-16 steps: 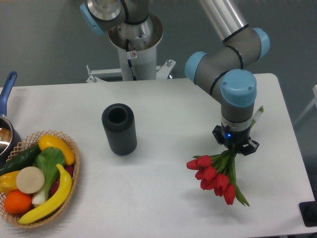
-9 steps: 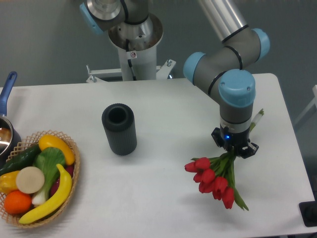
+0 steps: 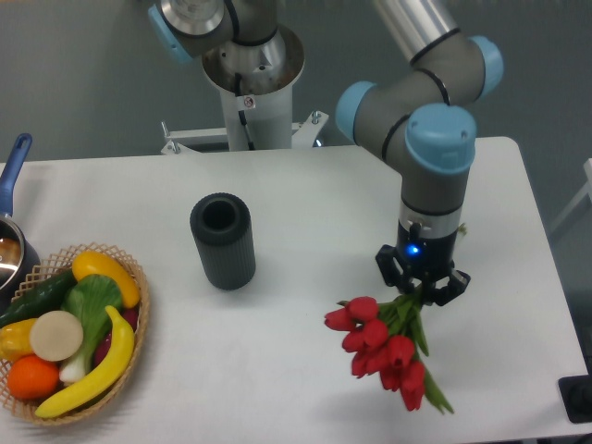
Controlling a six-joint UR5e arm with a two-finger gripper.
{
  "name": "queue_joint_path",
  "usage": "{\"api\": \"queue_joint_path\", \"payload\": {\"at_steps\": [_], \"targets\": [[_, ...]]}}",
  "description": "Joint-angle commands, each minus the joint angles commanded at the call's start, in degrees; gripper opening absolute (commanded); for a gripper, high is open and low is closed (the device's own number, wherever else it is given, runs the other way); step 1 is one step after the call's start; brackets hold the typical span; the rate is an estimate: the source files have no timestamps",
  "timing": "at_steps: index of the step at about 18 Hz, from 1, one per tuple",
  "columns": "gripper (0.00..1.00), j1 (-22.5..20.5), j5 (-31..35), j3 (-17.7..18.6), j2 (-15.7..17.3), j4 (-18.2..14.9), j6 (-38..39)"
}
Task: Insert the flowers into the vase
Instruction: 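Lift the held red tulip bunch slightly with the gripper, then swing the tulips upright and carry them above the dark grey vase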
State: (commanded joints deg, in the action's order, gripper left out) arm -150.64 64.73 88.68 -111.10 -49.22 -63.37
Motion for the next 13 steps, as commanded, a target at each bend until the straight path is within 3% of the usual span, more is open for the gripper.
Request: {"api": "queue_joint_path", "payload": {"at_steps": [4,7,9,13], "targets": [[0.00,-0.62,-18.98,2.01,0.35,-0.09,0.53],[0.00,-1.76,-29.71,4.65,2.81,0.09,2.28],[0.00,-2.29,-36.75,8.07,5.44,0.35,2.55],[0.00,-3.78,-46.69,15.19,10.36,5.00,2.64]]}}
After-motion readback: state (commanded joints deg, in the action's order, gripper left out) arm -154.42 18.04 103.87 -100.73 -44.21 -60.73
